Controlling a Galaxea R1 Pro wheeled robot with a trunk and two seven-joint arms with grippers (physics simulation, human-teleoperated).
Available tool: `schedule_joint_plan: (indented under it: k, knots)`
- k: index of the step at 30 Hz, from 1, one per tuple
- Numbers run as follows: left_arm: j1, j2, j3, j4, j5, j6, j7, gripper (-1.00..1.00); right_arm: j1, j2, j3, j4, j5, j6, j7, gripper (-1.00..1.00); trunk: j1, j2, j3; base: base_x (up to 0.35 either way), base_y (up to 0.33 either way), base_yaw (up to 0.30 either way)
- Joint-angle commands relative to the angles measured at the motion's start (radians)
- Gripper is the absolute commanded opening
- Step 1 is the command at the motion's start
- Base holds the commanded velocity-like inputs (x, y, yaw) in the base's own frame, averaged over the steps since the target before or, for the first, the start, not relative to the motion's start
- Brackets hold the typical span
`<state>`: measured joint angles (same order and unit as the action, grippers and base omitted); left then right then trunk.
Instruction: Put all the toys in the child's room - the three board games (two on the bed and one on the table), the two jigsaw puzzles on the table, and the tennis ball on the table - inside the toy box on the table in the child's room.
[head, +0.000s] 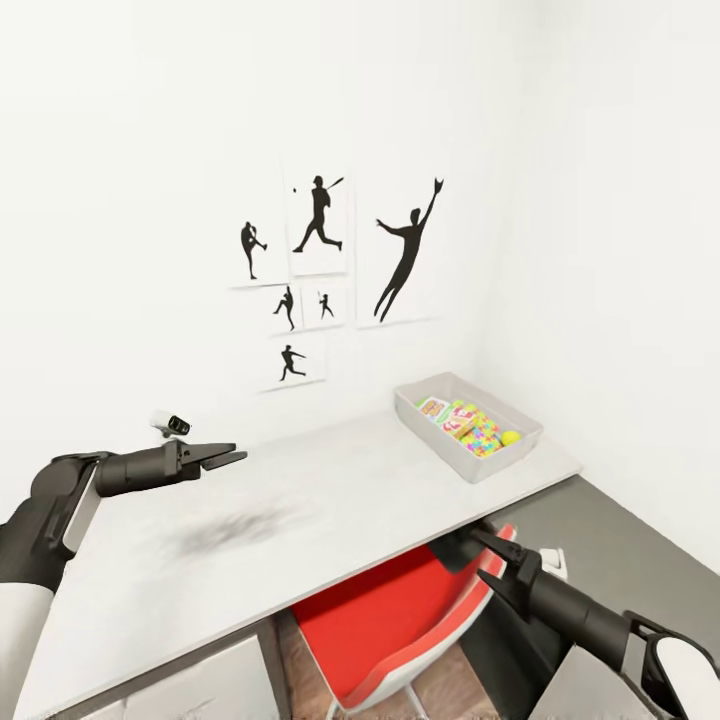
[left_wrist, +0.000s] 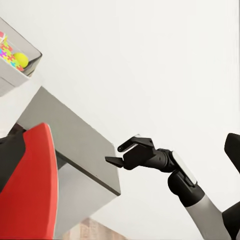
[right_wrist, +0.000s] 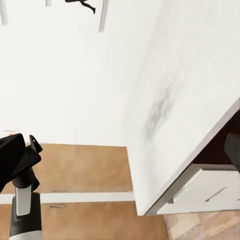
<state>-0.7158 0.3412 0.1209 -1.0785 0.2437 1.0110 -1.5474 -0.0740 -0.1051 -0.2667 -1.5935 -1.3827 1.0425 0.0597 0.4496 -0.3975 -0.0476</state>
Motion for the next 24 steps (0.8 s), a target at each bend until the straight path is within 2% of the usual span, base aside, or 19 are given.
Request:
schedule_joint_plan:
  k: [1,11,24]
  knots:
    - [0.000,0.001,0.000,0.000,0.000,0.011,-0.003,1.00,-0.001,0.001,-0.001,0.000,0.007,0.005,0.006,1.00,0.000,-0.002,-0.002,-0.163,0.139,0.000]
    - [0.005,0.001,0.002,0.000,0.002,0.011,-0.003,1.00,-0.001,0.006,0.004,0.000,0.008,-0.005,0.004,1.00,0.000,-0.002,-0.001,-0.124,0.075,0.000]
    - [0.006,0.001,0.002,0.000,0.002,0.011,-0.003,1.00,-0.001,0.007,0.002,0.001,0.007,-0.009,0.001,1.00,0.000,-0.002,-0.001,-0.013,0.002,0.000]
